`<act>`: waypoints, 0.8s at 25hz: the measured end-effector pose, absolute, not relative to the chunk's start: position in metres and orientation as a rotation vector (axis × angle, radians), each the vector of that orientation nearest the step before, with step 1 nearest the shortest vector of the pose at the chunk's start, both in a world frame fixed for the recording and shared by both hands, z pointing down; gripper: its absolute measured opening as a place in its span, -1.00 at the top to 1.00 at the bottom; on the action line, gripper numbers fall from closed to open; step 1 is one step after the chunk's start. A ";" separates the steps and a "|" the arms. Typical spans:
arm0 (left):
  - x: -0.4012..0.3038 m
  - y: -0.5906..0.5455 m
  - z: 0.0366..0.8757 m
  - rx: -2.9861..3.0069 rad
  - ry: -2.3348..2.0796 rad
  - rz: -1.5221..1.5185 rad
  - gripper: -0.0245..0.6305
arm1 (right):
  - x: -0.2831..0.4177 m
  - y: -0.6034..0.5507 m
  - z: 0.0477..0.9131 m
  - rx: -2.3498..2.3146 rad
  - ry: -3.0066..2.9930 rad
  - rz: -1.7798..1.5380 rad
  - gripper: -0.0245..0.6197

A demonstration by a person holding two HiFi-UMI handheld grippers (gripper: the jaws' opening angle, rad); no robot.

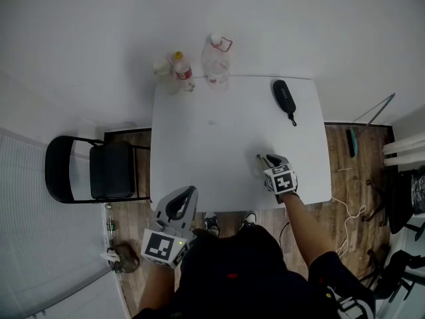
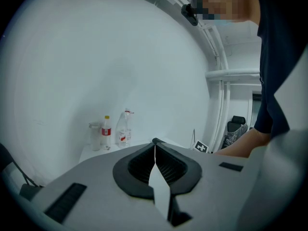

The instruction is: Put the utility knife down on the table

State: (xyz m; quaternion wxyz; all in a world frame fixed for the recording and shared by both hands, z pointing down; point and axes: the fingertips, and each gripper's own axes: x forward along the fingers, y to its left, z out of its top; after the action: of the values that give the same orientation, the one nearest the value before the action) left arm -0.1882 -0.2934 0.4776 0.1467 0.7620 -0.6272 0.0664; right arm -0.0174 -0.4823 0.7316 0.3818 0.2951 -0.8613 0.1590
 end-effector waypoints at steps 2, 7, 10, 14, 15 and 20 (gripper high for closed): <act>-0.184 -0.295 0.474 2.210 -1.796 0.180 0.85 | -0.014 -0.483 0.707 0.797 -2.267 0.417 0.69; -0.168 -0.300 0.457 2.286 -1.762 0.161 0.85 | 0.002 -0.473 0.634 0.917 -2.438 0.376 0.79; -0.155 -0.300 0.448 2.329 -1.744 0.162 0.85 | 0.016 -0.458 0.593 0.974 -2.525 0.350 0.81; -0.139 -0.303 0.435 2.389 -1.711 0.134 0.85 | 0.032 -0.439 0.536 1.042 -2.640 0.329 0.84; -0.135 -0.305 0.431 2.396 -1.703 0.123 0.85 | 0.035 -0.435 0.521 1.057 -2.670 0.315 0.84; -0.125 -0.311 0.418 2.468 -1.686 0.098 0.85 | 0.047 -0.414 0.451 1.095 -2.791 0.166 0.85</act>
State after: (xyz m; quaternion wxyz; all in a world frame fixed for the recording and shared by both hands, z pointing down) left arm -0.1245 -0.3105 0.4185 0.0757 0.8229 -0.5622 0.0327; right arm 0.0474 -0.4139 0.4506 0.0691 0.3638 -0.9273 0.0553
